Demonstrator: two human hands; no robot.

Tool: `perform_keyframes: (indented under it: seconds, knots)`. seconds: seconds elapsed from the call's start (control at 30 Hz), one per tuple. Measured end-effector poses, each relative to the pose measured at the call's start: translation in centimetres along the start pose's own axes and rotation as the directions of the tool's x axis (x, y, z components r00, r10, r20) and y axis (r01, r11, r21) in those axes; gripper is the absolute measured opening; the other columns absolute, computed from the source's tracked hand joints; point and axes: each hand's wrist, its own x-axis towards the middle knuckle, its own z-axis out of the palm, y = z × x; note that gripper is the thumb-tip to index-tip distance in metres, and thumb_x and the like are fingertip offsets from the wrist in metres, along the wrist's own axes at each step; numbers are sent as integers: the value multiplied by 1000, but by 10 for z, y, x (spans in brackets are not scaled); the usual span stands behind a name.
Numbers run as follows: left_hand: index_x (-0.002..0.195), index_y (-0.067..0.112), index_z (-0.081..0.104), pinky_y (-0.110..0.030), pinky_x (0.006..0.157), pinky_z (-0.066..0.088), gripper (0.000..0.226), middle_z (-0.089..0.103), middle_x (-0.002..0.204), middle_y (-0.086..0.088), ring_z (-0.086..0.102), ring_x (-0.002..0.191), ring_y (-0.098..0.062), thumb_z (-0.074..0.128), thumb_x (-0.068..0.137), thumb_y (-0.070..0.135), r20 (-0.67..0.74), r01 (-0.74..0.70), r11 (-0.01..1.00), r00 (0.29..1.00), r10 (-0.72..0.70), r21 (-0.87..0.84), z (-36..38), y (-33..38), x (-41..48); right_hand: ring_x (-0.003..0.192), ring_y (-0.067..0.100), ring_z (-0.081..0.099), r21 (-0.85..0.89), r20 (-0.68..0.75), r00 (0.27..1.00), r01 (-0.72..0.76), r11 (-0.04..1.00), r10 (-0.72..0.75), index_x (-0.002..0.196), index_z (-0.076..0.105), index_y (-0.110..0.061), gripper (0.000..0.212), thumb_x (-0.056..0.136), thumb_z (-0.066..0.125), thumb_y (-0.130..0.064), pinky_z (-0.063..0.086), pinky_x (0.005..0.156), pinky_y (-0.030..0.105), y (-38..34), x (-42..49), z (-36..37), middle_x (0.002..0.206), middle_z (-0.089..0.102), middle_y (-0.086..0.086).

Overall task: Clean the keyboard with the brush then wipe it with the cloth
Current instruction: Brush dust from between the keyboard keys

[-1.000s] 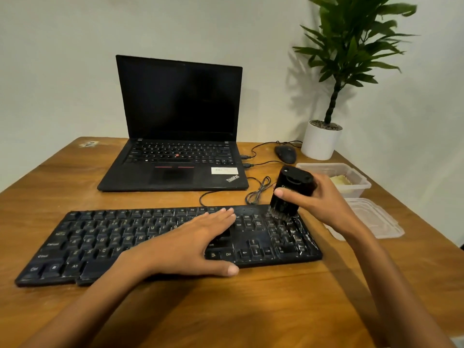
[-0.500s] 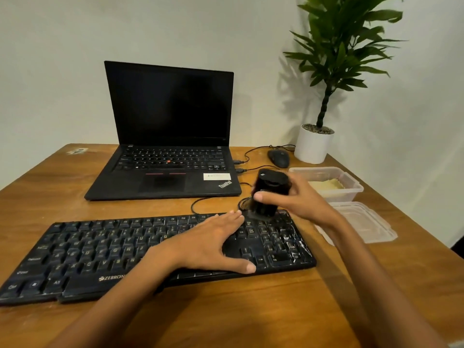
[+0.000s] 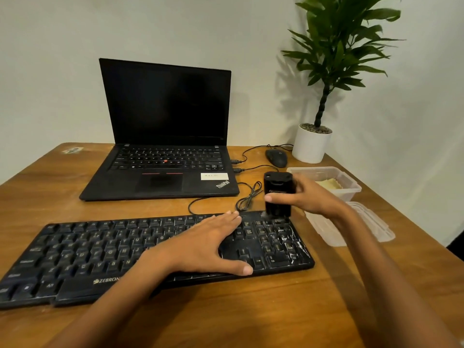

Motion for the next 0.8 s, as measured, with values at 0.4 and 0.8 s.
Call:
perform_keyframes:
  seconds: [0.4,0.8]
  knots:
    - [148,24,-2,-15,104,-7,100,-12,153,13,-11,126,11,54,76,66,1,13,1000,1000,-13,0,-1,2,1,87,12,61,-135,-137,990,-43,990,25,95,58,-20,27,74,71,-30,50,72,21,14,-2,-17,90,64,-5]
    - [148,24,-2,-15,105,-6,101,-12,153,13,-11,127,11,54,76,66,-2,13,1000,1000,-13,-2,-1,2,1,84,1,57,20,-195,980,29,999,-24,88,55,-31,21,75,71,-27,44,62,11,3,-7,-13,88,62,-13]
